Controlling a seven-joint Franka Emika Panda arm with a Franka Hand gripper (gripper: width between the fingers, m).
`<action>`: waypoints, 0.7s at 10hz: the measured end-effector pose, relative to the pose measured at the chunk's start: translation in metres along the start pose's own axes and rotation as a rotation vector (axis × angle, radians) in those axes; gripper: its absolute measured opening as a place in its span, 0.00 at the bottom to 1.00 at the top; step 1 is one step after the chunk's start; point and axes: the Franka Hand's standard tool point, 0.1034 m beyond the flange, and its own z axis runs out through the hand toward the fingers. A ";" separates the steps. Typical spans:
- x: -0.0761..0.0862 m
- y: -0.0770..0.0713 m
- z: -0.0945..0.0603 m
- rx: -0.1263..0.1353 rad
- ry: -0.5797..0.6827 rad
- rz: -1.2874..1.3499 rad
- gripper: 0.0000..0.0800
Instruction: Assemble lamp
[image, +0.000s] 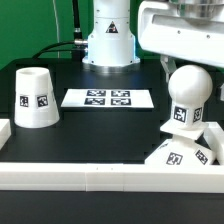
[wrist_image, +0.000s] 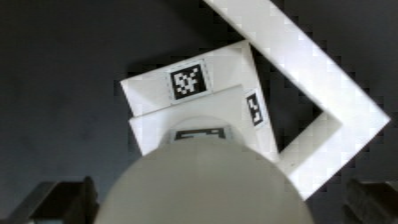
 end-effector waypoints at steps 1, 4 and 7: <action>-0.006 0.004 -0.011 0.009 0.007 -0.063 0.87; -0.024 0.030 -0.034 0.036 0.042 -0.312 0.87; -0.026 0.029 -0.031 0.035 0.038 -0.297 0.87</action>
Offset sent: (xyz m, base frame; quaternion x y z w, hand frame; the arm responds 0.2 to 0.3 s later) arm -0.0502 -0.0254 0.0212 0.0252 0.0199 -0.1820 0.9828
